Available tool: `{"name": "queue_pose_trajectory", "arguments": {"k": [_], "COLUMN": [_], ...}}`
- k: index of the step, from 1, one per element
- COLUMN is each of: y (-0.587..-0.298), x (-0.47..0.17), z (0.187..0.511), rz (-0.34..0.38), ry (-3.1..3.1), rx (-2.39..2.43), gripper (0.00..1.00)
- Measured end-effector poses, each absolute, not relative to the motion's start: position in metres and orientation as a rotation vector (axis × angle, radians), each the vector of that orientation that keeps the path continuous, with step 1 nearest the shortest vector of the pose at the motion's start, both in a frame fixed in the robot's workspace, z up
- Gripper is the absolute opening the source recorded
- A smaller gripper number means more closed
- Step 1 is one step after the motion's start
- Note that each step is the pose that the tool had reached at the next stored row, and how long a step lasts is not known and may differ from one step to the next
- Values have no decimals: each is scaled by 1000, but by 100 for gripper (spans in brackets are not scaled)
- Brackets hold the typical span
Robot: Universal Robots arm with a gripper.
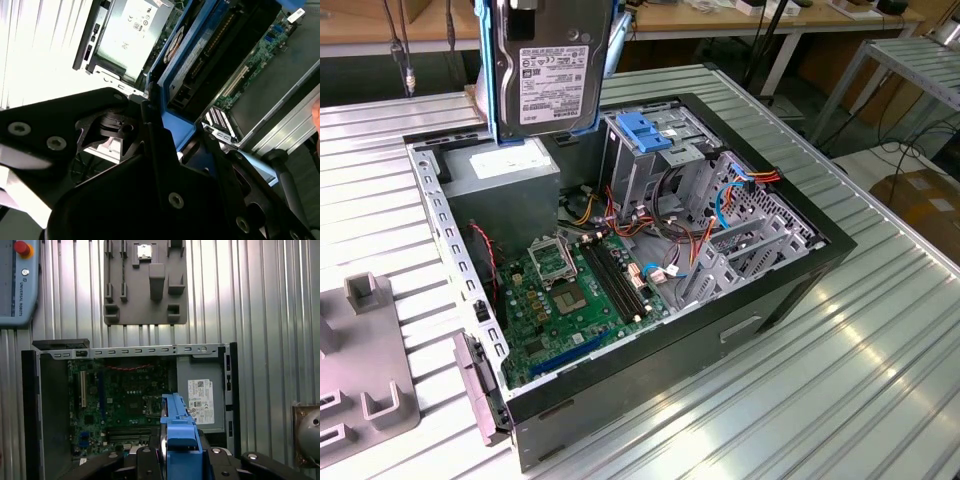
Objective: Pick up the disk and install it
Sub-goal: 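Insert the disk into the insertion slot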
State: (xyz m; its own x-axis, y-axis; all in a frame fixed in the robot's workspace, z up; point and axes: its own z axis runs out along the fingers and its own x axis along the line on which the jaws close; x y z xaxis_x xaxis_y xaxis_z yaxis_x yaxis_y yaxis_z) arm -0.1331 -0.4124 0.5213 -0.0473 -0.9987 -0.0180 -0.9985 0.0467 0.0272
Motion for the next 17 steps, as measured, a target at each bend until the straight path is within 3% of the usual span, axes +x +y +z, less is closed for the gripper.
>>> {"name": "queue_pose_trajectory", "arguments": {"k": [17], "y": [-442], "x": [-133], "z": [521], "rz": [-50], "ry": [-2269], "rx": [2164], "gripper": [37]}}
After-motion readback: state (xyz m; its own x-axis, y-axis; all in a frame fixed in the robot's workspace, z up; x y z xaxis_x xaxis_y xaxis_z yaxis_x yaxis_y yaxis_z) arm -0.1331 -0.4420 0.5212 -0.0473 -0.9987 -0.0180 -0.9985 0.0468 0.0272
